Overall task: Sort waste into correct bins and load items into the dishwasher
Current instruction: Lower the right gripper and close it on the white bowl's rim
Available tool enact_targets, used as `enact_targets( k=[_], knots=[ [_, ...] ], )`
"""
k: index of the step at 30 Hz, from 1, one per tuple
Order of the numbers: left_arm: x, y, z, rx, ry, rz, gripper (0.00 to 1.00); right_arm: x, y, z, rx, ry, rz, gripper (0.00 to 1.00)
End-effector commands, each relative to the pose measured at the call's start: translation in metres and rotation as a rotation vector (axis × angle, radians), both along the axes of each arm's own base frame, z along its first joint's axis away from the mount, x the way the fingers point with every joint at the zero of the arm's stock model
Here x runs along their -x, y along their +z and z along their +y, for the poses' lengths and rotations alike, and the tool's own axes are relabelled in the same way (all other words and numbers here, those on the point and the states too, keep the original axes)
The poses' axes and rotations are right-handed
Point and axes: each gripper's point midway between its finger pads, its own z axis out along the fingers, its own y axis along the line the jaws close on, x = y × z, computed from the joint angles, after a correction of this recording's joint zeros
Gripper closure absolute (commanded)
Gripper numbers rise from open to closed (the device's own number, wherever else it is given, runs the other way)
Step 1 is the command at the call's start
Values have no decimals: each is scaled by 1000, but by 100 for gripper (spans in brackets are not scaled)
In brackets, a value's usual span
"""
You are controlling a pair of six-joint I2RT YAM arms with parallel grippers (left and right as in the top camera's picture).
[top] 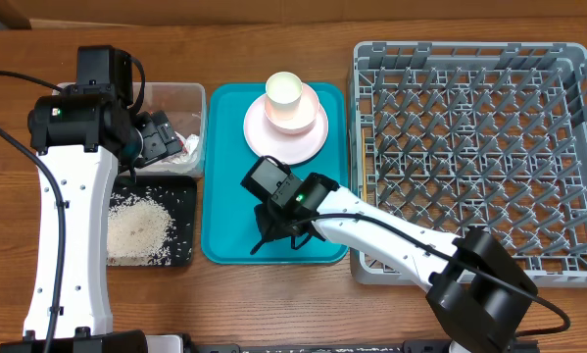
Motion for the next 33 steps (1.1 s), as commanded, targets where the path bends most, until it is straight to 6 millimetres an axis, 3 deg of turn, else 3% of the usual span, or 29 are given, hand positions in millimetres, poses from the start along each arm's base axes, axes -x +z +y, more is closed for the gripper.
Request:
enact_targets(
  k=[1, 11, 21, 30, 33],
  knots=[
    [-2, 3, 1, -6, 5, -9, 0, 1, -5, -2, 4, 18, -5, 55],
    [-2, 3, 1, -6, 5, -9, 0, 6, -20, -6, 16, 138, -30, 55],
    [-2, 3, 1, -6, 5, -9, 0, -3, -14, 7, -23, 227, -104, 56],
    [-2, 3, 1, -6, 5, -9, 0, 1, -13, 14, -31, 251, -115, 57],
    [-2, 3, 1, -6, 5, -9, 0, 2, -13, 14, -31, 252, -115, 61]
  ],
)
